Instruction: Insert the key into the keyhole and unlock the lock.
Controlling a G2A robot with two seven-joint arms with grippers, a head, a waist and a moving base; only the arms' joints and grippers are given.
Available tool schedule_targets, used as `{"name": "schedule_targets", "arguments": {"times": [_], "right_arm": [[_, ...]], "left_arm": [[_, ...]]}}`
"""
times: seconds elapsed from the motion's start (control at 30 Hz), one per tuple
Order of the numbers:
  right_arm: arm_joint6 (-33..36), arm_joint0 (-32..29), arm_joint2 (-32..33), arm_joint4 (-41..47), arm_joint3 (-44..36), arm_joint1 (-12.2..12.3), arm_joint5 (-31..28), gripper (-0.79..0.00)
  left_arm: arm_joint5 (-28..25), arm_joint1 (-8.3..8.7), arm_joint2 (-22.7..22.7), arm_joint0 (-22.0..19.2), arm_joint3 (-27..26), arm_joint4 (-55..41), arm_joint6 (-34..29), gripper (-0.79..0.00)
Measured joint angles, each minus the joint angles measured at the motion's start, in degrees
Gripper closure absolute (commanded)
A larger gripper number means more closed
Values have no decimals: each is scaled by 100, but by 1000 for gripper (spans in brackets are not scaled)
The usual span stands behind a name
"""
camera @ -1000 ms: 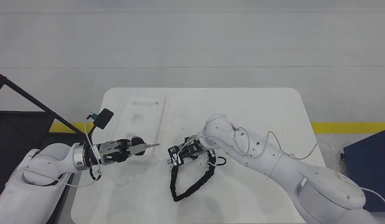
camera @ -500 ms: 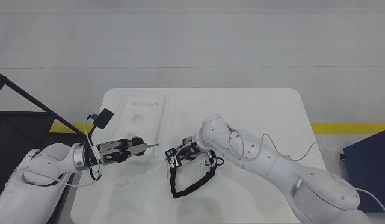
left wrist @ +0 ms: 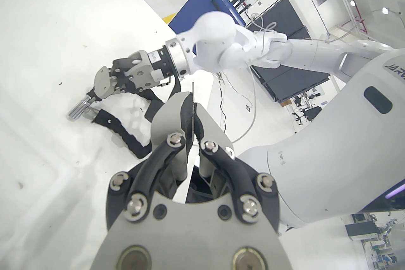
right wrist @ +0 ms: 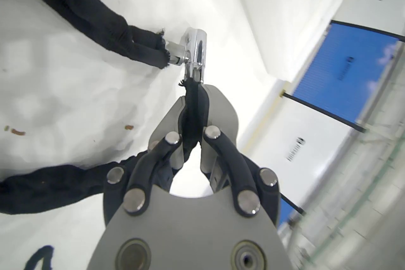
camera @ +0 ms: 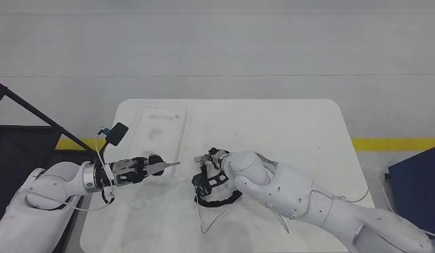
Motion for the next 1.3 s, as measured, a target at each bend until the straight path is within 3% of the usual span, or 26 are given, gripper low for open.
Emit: {"name": "schedule_targets", "arguments": {"times": [0.2, 0.37, 0.47, 0.6, 0.8, 0.9, 1.1, 1.2, 1.3], "right_arm": [[476, -784, 404, -1097, -1174, 530, 275, 0], [299, -1419, 879, -1700, -2116, 923, 594, 0], [-611, -1857, 1354, -1300, -2676, 1193, 588, 0], [-2343, -2334, 2296, -520, -2920, 1579, 388, 0], [-5013, -2758, 3429, 357, -2412, 1933, 379, 0], [-6436, -2735, 3667, 777, -1873, 2005, 264, 0], [-9213, -2231, 3087, 1411, -655, 1932, 38, 0], [-9675, -1812, 2209, 2347, -248, 1856, 609, 0], [-9779, -1459, 1455, 3264, -100, 1820, 790, 0]], "left_arm": [[0, 0, 0, 0, 0, 0, 0, 0], [0, 0, 0, 0, 0, 0, 0, 0], [0, 0, 0, 0, 0, 0, 0, 0], [0, 0, 0, 0, 0, 0, 0, 0], [0, 0, 0, 0, 0, 0, 0, 0], [0, 0, 0, 0, 0, 0, 0, 0], [0, 0, 0, 0, 0, 0, 0, 0], [0, 0, 0, 0, 0, 0, 0, 0], [0, 0, 0, 0, 0, 0, 0, 0]]}}
